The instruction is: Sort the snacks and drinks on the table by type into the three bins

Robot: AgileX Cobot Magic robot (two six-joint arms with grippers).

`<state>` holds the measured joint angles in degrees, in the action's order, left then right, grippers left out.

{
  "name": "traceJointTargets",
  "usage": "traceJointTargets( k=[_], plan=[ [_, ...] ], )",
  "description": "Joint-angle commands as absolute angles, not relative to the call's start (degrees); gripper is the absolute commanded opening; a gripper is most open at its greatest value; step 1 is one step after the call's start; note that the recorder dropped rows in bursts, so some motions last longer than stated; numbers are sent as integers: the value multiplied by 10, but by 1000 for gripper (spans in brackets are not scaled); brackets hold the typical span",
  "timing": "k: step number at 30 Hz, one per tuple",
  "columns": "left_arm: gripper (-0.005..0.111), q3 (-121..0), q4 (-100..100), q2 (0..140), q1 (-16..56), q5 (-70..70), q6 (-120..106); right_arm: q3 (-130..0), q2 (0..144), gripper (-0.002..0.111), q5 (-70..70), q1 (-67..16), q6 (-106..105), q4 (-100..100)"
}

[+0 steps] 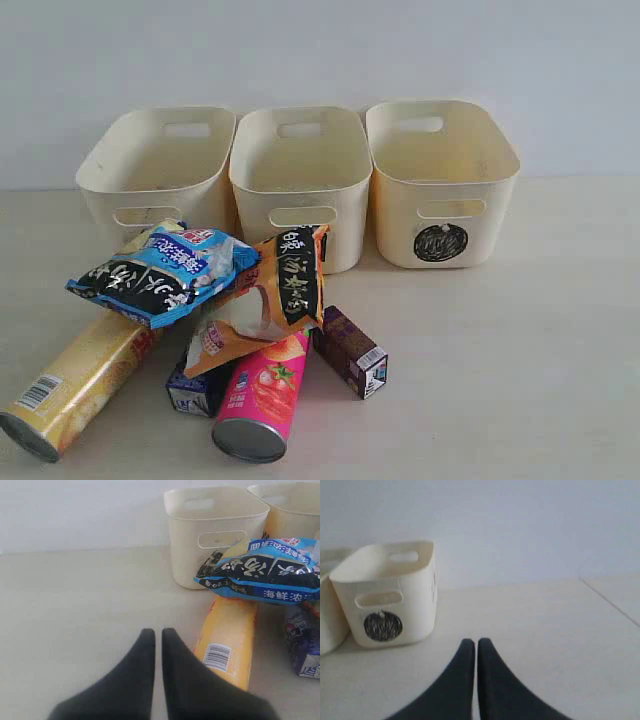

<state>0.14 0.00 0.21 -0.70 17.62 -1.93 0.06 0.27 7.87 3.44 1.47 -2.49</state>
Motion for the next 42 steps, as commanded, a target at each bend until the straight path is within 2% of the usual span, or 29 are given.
traceJointTargets(
  k=[1, 8, 12, 24, 27, 30, 33, 37, 42],
  plan=[
    [4, 0, -4, 0, -9, 169, -19, 0, 0, 0, -24, 35, 35, -29],
    [4, 0, -4, 0, -9, 169, -19, 0, 0, 0, -156, 35, 130, -39],
    [4, 0, -4, 0, -9, 169, -19, -30, 20, 0, -149, 35, 137, -29],
    [4, 0, -4, 0, -9, 169, -19, -232, 303, 0, -171, 35, 137, 101],
    [4, 0, -4, 0, -9, 169, -19, -275, 368, 0, -188, 35, 201, 116],
    [4, 0, -4, 0, -9, 169, -19, -316, 438, 0, -207, 35, 272, 218],
    [4, 0, -4, 0, -9, 169, -19, -321, 495, 0, -278, 33, 327, 275],
    [4, 0, -4, 0, -9, 169, -19, -320, 539, 0, -290, -17, 308, 295],
    [4, 0, -4, 0, -9, 169, -19, -315, 625, 0, -282, -157, 123, 168]
  ],
)
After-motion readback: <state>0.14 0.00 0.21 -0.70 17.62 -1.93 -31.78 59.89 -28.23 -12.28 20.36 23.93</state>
